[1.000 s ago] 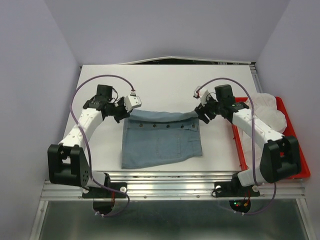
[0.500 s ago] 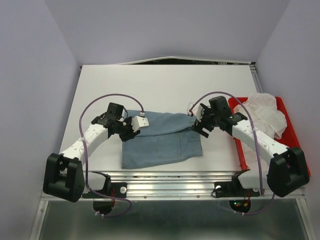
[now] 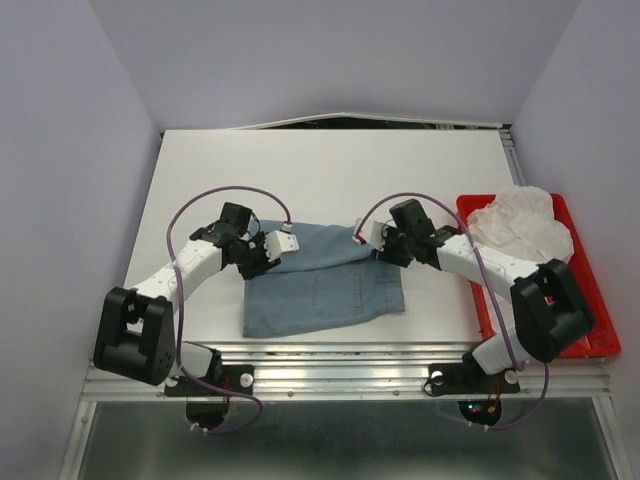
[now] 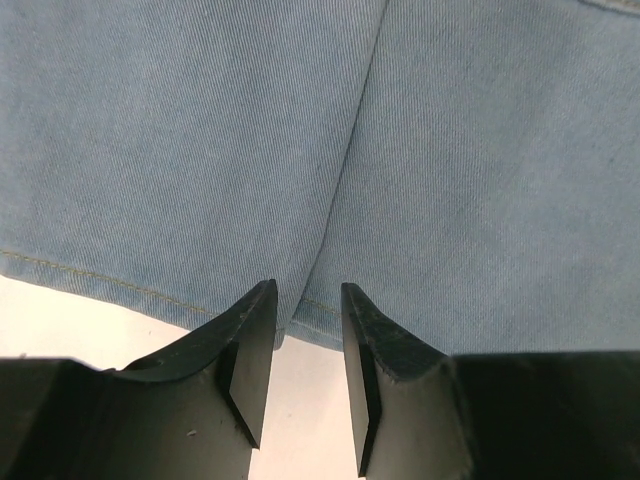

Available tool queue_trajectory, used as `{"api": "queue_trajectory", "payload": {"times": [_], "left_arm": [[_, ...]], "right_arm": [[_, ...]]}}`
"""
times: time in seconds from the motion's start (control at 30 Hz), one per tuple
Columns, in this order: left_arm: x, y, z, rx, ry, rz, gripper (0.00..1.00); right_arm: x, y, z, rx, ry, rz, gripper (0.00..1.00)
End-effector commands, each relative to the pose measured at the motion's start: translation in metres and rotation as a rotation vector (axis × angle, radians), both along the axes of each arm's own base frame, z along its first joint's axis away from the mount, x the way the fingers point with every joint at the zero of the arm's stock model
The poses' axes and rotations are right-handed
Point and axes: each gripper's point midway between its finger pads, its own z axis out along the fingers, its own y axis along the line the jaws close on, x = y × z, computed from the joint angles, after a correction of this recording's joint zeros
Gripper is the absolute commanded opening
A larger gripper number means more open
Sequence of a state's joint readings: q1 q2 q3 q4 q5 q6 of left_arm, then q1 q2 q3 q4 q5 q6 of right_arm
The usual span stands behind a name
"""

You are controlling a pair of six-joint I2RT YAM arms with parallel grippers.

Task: Fold and stack the skirts
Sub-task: Fold the skirt

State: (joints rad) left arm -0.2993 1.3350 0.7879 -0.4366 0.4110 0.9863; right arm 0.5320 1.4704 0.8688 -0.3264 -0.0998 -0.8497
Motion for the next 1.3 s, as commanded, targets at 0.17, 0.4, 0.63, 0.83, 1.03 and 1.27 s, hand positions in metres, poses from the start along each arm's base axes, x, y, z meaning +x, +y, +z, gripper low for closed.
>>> {"api": "queue_trajectory", "payload": {"times": [0.17,0.4,0.63,0.83,1.03,1.27], "left_arm": [[0.02,0.008,-0.007,0.087,-0.036,-0.048,0.43],[0.023,0.013,-0.022,0.133,-0.026,-0.081,0.26],[0.042,0.015,-0.024,0.15,-0.055,-0.056,0.0],[0.076,0.013,-0.016,0.114,-0.055,0.003,0.0],[0.107,0.011,0.016,0.062,-0.1,0.037,0.0],[0.117,0.007,0.062,0.028,-0.173,0.034,0.0]], "right_arm": [[0.025,0.009,0.009,-0.018,-0.097,-0.003,0.31],[0.023,0.008,0.005,-0.026,-0.082,-0.003,0.01],[0.032,0.007,-0.001,-0.035,-0.096,-0.041,0.01],[0.054,0.005,-0.001,-0.057,-0.139,-0.089,0.01],[0.088,0.006,0.031,-0.005,-0.204,-0.139,0.01],[0.09,0.023,0.078,0.089,-0.218,-0.104,0.01]]}}
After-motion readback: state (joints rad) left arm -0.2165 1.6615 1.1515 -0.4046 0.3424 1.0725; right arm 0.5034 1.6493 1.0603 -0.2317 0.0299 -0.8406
